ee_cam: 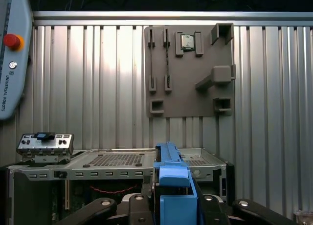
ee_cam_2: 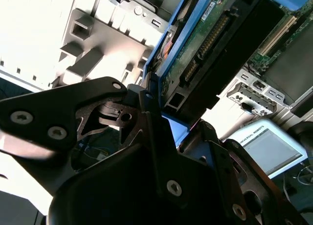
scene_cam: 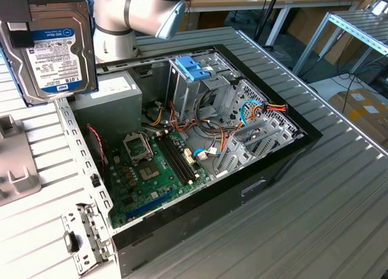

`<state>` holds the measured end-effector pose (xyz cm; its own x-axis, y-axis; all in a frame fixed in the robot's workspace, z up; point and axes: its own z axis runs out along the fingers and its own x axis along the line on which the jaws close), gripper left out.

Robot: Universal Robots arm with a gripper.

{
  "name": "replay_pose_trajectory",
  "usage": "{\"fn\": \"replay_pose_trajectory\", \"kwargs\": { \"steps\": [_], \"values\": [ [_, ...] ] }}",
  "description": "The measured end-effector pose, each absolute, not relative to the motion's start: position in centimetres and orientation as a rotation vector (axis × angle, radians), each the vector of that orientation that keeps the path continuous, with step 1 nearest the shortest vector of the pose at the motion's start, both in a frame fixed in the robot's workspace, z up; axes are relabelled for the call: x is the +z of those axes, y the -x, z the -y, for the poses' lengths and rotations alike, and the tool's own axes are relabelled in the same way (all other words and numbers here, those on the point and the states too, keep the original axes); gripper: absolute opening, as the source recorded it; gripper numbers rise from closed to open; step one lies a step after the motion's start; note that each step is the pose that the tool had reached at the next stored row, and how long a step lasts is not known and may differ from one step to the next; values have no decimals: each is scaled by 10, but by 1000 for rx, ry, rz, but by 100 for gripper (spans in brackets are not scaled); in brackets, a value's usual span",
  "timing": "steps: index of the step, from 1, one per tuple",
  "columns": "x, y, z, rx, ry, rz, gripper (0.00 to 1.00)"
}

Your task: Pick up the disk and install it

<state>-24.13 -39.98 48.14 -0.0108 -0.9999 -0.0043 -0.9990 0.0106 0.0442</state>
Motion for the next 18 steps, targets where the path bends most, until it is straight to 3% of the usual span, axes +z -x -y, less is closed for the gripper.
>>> {"fn": "replay_pose_trajectory", "kwargs": {
  "steps": [18],
  "values": [
    [481, 224, 400, -53, -2189, 2213, 37]
  ]
}}
